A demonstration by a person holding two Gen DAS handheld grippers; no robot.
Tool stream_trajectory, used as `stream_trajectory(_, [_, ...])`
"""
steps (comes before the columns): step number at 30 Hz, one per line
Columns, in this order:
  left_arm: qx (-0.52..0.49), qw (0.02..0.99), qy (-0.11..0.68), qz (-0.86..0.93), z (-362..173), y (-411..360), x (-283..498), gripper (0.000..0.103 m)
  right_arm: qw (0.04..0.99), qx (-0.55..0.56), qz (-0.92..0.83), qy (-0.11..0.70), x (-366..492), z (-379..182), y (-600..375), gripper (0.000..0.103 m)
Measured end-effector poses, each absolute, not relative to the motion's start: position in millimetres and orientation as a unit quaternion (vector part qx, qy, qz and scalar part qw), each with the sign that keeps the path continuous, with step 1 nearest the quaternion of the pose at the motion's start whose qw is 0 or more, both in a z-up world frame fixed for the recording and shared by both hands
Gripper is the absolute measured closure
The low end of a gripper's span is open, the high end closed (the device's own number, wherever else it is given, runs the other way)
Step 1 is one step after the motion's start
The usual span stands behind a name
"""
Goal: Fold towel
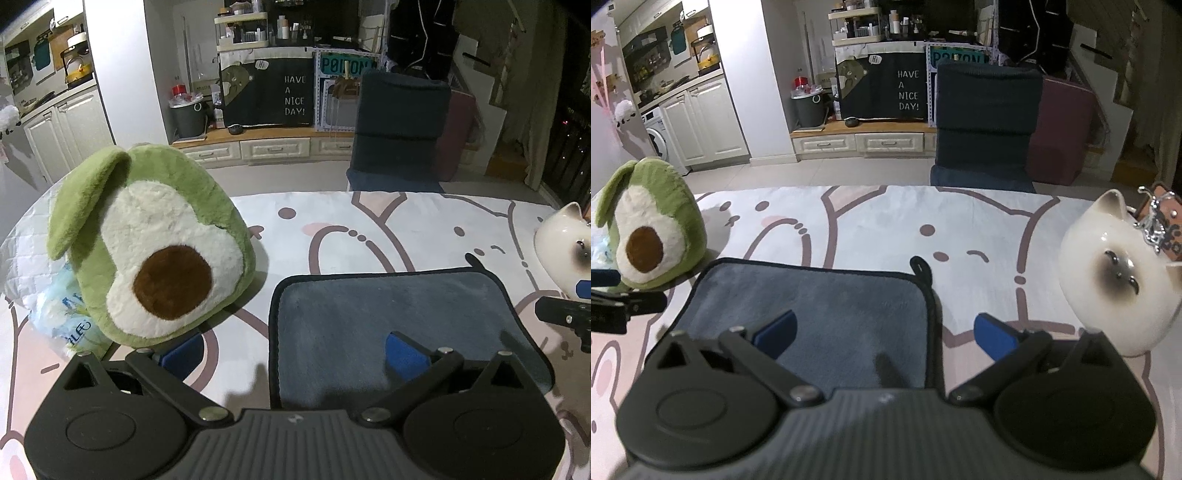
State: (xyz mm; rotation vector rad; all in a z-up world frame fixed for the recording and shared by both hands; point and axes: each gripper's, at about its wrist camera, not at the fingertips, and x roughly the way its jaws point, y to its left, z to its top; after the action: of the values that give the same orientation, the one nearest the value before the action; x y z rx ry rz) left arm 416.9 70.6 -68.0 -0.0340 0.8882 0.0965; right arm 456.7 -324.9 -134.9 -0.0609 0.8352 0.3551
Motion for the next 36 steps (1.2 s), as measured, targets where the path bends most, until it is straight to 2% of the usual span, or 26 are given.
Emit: stream_trajectory(36, [-0.024,0.918,0.394,0.037,0.0,39.5,305.7,0.0,0.915,-0.024,0.173,0.362,341.9,-72.6,-355.3,0.0])
